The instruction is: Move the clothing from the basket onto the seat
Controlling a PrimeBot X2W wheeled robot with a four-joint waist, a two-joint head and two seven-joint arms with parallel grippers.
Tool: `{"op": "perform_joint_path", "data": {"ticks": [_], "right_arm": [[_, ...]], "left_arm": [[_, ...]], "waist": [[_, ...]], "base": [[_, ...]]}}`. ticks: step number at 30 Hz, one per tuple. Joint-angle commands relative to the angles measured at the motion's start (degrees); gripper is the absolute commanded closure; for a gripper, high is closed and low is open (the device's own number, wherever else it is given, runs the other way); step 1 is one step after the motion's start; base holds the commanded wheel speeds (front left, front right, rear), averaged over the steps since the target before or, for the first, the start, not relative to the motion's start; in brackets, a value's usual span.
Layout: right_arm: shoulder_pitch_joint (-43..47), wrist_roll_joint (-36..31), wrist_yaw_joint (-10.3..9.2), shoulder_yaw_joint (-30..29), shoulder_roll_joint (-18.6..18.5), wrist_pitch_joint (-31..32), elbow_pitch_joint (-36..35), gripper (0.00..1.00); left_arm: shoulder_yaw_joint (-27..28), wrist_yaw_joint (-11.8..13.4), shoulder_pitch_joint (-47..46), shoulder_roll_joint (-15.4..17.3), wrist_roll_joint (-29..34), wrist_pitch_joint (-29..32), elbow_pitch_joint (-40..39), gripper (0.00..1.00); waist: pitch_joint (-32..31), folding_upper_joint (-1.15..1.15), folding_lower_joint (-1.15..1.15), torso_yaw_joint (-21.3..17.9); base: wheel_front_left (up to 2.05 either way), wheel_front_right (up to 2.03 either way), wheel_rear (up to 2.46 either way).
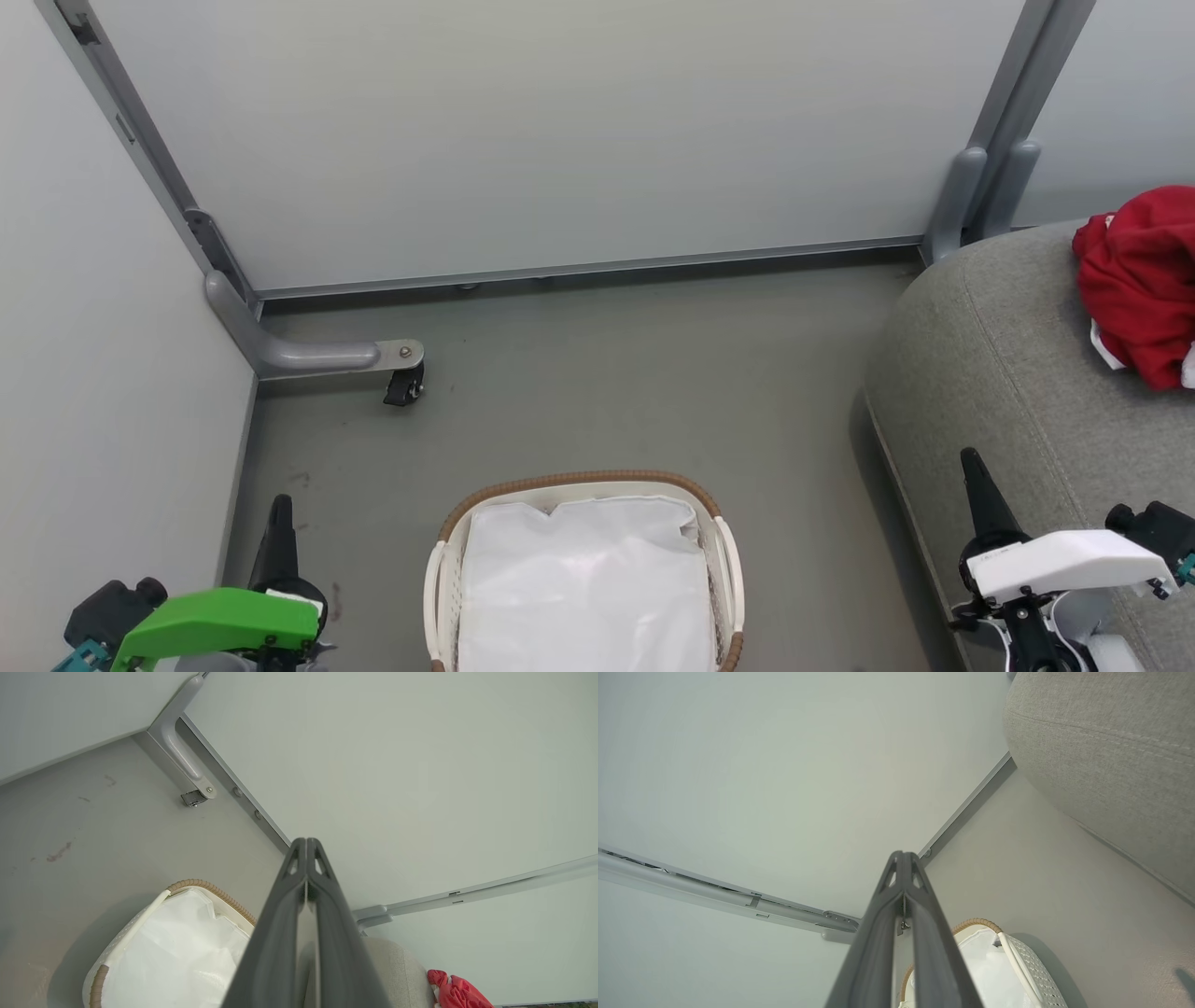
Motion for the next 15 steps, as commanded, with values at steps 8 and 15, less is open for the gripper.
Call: {"op": "perform_joint_path", "data": {"ticks": [8,15], "right_arm": [[-1.4,5.9,-0.03,-0.6,-0.4,1.5,-1.2,1.0],[-1.3,9.9,-0.03,-0.9,-0.5,2.6,-1.4,1.0]], "left_arm": [[1.1,-0.4,-2.1,0.2,-5.4,1.5,-1.2,1.0],[1.6,-0.5,-2.4,0.2,-9.0,2.5,-1.6,1.0]], "waist": [[0.0,0.0,0.0,-0.2],[0.0,0.0,0.0,-0.4]], "base": [[0.0,0.0,0.0],[0.0,0.0,0.0]]}}
